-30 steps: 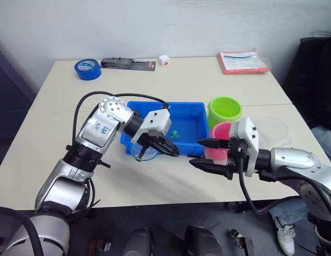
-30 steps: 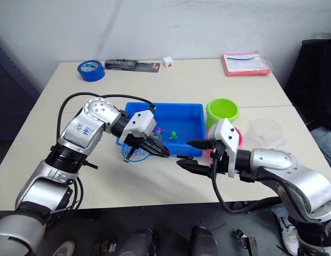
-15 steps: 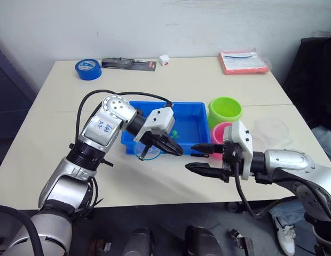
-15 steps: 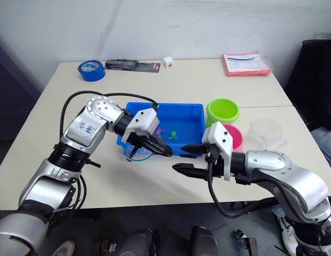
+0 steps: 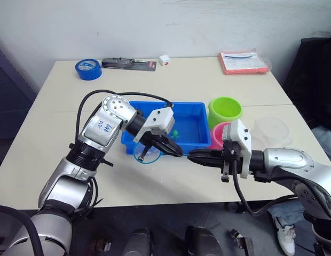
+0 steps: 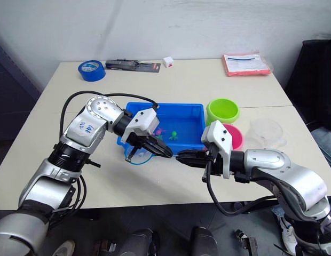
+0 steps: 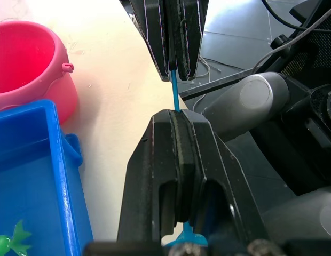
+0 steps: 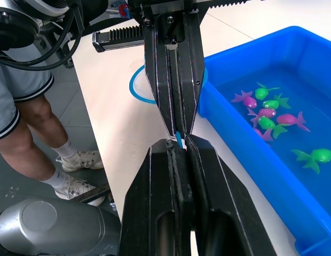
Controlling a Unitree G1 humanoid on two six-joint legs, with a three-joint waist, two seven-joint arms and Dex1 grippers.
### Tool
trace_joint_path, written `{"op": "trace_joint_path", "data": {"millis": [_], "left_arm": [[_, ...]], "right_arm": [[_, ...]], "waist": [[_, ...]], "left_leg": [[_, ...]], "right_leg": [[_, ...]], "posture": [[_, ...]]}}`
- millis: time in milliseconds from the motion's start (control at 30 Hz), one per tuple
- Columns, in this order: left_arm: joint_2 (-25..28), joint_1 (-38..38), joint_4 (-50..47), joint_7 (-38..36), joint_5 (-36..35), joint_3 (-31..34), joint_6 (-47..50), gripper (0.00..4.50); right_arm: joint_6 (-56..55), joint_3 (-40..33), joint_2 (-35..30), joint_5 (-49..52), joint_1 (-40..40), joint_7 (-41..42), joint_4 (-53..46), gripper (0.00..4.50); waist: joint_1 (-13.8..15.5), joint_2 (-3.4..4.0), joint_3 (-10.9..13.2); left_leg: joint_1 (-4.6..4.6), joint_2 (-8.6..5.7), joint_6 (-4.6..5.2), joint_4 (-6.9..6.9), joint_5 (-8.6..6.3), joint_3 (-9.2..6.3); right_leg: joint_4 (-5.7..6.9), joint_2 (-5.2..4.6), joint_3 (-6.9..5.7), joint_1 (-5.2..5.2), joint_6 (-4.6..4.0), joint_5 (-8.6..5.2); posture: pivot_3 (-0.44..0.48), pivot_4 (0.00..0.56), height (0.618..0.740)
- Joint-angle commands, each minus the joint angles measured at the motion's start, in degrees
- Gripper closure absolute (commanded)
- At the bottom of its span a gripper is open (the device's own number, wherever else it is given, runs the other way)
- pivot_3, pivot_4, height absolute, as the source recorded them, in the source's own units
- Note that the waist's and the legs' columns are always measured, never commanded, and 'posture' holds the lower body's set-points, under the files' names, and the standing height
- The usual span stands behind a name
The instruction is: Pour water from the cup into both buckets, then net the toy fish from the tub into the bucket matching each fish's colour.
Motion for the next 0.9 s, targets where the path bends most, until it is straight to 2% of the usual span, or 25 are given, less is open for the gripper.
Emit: {"op": "trace_joint_path", "data": {"millis": [33, 133, 200, 233, 400, 500, 600, 700, 800, 900], "left_arm": [[0.89, -1.60, -0.67, 0.40, 0.38, 1.46, -0.65, 4.50], [1.10, -1.73, -0.55, 1.06, 0.64, 1.32, 1.30, 4.50], [1.17, -1.87, -0.37, 1.40, 0.77, 1.43, 2.01, 3.82], [1.35, -1.87, -0.50, 1.52, 0.64, 1.70, 2.44, 3.63], [3.44, -2.45, -1.68, 1.62, -1.47, 4.08, 6.15, 1.42], [5.81, -4.25, -0.90, 2.18, -3.46, 8.06, 9.66, 0.06], [11.43, -8.93, 4.21, 3.52, -3.96, 13.57, 12.99, 0.02], [16.92, -11.20, 6.99, 4.66, -3.36, 16.14, 15.28, 0.02], [22.57, -9.58, 4.40, 4.23, -4.96, 18.38, 20.35, 0.02], [26.84, -3.49, 3.63, 5.62, -3.65, 20.27, 18.19, 0.02]], "right_arm": [[-0.35, -0.88, -0.06, 1.33, -0.26, 0.95, -1.26, 3.72], [-0.16, -0.92, -0.17, 1.41, -0.22, 0.95, -1.21, 3.72], [-0.07, -0.97, -0.24, 1.43, -0.23, 0.95, -1.13, 3.72], [-0.11, -1.05, -0.34, 1.43, -0.18, 1.09, -1.08, 3.72], [-0.62, -1.34, -0.71, 0.71, 0.01, 2.04, -0.44, 3.72], [-1.11, -1.36, -0.72, -0.01, -0.32, 2.51, 0.27, 3.72], [-2.27, -2.07, -1.13, -1.78, -0.76, 2.28, 1.49, 3.72], [-3.72, -2.75, -1.64, -4.21, -1.18, 1.81, 2.67, 3.72], [-5.76, -3.32, -1.85, -7.27, -2.38, 0.82, 4.48, 3.72], [-7.62, -3.41, -1.70, -10.54, -4.23, -0.37, 6.53, 3.72]], "waist": [[0.00, 0.00, 0.00], [0.00, 0.00, 0.00], [0.00, 0.00, 0.00], [-0.02, 0.00, 0.00], [-0.04, 0.00, 0.00], [-0.06, -0.01, 0.01], [-0.14, 0.00, 0.01], [-0.41, 0.07, 0.02], [-0.39, 0.12, 0.03], [-0.42, 0.15, 0.02]], "left_leg": [[0.00, 0.00, 0.00, 0.00, 0.00, 0.00], [0.00, 0.00, 0.00, 0.01, 0.00, 0.00], [0.00, 0.00, 0.00, 0.02, 0.00, 0.00], [0.00, 0.00, 0.00, 0.02, 0.00, 0.00], [0.00, 0.01, 0.00, 0.02, 0.00, 0.00], [0.00, 0.02, 0.00, 0.03, 0.00, 0.00], [-0.04, 0.00, 0.00, 0.05, 0.00, -0.02], [0.00, 0.04, 0.00, 0.04, 0.00, 0.00], [0.07, 0.08, -0.03, -0.01, 0.01, 0.03], [0.11, 0.06, -0.04, 0.00, 0.01, 0.09]], "right_leg": [[0.00, 0.00, 0.00, 0.00, 0.00, 0.00], [0.02, 0.01, 0.00, 0.00, 0.00, 0.00], [0.02, 0.01, 0.00, 0.00, 0.00, 0.00], [0.02, 0.01, 0.00, 0.00, 0.00, 0.00], [0.03, 0.04, 0.01, 0.00, 0.00, 0.00], [0.03, 0.05, 0.01, 0.00, 0.00, 0.00], [0.01, 0.05, 0.01, -0.01, 0.00, 0.00], [0.06, 0.17, 0.02, -0.03, 0.01, 0.00], [0.12, 0.23, 0.06, -0.04, 0.00, -0.01], [0.21, 0.21, 0.18, -0.05, -0.01, -0.01]], "posture": [[0.000, 0.150, 0.737], [0.000, 0.150, 0.737], [0.000, 0.150, 0.737], [0.000, 0.150, 0.737], [0.000, 0.150, 0.737], [0.000, 0.150, 0.737], [0.000, 0.150, 0.737], [0.000, 0.150, 0.737], [0.000, 0.150, 0.737], [0.000, 0.150, 0.737]]}}
